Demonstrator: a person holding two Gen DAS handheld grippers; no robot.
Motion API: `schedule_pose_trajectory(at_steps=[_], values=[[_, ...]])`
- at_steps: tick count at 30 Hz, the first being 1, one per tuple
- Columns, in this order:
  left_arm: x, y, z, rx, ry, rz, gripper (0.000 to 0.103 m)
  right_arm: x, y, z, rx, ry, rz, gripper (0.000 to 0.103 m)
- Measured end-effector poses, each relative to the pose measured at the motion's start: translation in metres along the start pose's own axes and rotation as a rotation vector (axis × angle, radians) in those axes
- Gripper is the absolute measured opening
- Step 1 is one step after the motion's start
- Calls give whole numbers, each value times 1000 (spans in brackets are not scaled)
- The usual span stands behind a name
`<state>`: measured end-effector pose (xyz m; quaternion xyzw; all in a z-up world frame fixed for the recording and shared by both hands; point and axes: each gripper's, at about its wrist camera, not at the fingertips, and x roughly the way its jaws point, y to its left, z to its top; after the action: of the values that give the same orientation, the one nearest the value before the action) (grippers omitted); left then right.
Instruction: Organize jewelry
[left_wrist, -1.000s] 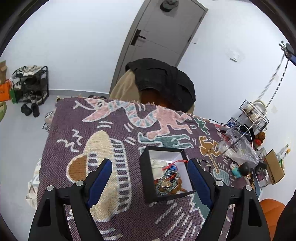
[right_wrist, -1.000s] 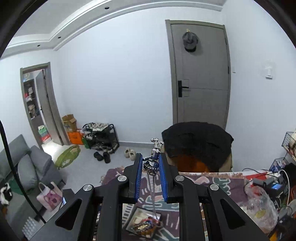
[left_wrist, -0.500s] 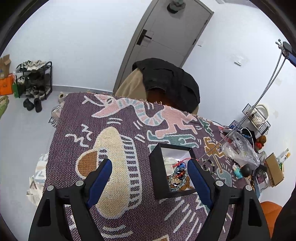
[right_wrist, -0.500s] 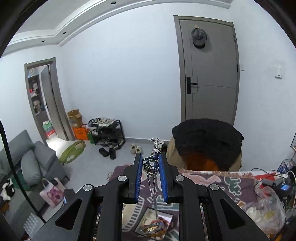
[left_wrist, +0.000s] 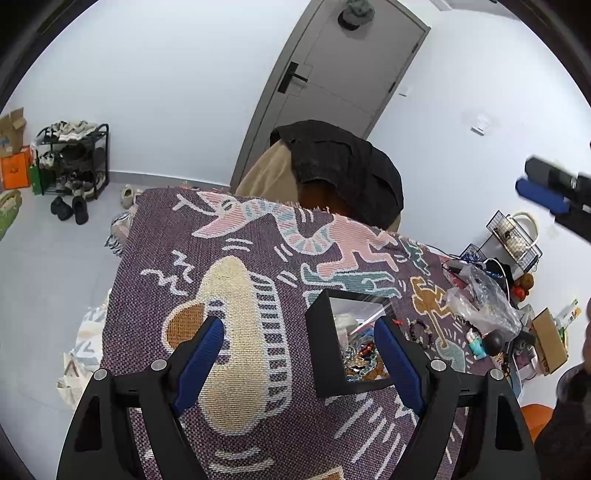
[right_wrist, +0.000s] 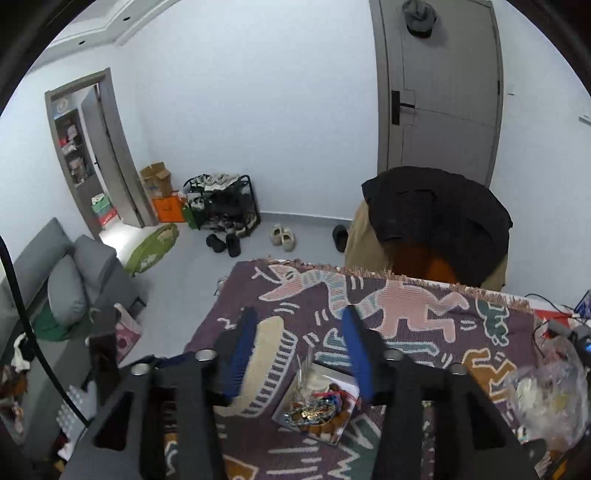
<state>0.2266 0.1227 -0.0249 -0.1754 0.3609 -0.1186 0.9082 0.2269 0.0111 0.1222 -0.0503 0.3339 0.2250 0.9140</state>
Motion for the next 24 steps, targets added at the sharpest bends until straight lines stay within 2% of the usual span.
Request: schedule_pose_trajectory(at_steps=[5, 9, 16, 19, 24], values=[[2, -2, 2, -10, 1, 5, 84, 5, -23, -21, 59, 28, 12, 52], [9, -18, 2, 25, 11, 1, 84, 3, -52, -43, 122, 32, 5, 52], [29, -63, 1, 97, 38, -20, 84, 10, -120, -89, 249, 66, -31, 52], [38, -83, -1, 132, 48, -24, 84, 11, -145, -107, 278, 72, -68, 52], [62, -119, -6, 194, 86, -36, 84, 10, -182, -133, 336, 73, -77, 52]])
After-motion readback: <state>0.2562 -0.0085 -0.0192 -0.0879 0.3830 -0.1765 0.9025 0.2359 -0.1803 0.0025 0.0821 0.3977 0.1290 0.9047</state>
